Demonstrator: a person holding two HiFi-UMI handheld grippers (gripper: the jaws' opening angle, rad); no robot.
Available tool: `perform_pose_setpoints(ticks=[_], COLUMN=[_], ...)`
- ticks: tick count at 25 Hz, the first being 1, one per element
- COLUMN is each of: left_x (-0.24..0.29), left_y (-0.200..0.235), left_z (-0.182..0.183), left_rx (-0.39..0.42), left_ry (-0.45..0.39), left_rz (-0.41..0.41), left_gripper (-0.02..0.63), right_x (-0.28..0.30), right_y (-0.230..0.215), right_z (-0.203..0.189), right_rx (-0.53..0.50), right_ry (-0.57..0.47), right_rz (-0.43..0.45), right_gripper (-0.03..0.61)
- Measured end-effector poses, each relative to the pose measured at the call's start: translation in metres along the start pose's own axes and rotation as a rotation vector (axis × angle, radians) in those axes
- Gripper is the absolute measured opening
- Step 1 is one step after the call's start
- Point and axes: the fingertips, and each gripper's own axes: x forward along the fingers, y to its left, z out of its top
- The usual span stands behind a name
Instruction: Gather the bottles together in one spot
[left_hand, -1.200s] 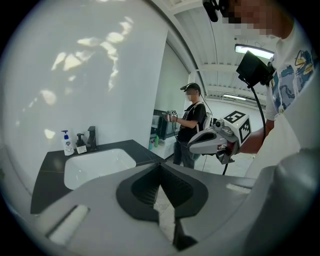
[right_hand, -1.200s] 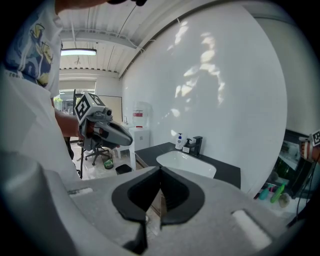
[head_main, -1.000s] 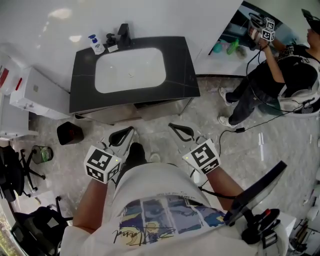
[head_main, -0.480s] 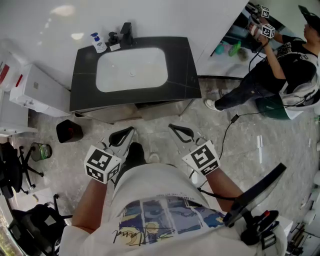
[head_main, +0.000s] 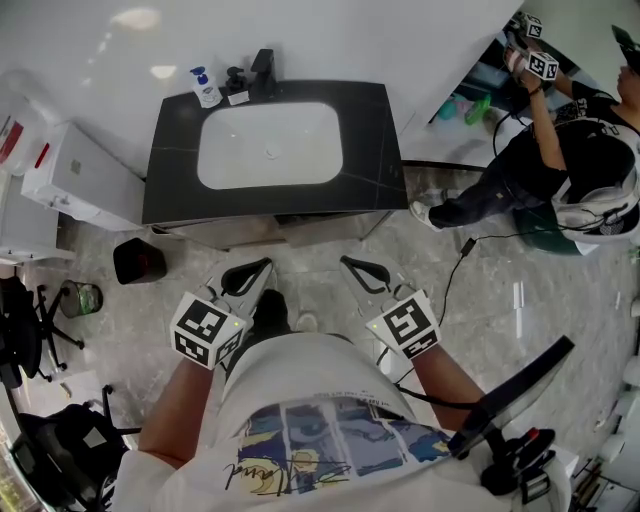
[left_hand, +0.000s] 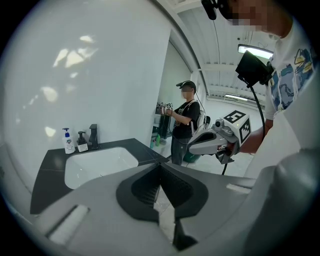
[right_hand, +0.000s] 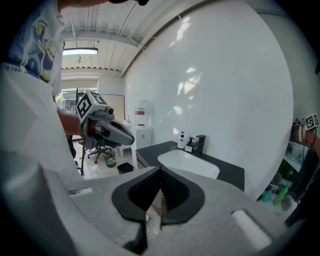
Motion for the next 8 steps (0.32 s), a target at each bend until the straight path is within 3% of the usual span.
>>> perform_pose_setpoints(ticks=[8], left_x=[0.0043], left_y=[0.0040], left_z=[0.0024], left_rx=[-0.001], left_ry=[0.022], left_rz=[-0.030], left_gripper=[0.002], right_x=[0.0046], right_y=[-0.0047], right_z=[-0.0047], right_rx=[0.030], right_ry=[0.024], right_rz=[-0.017], right_gripper=[0.000])
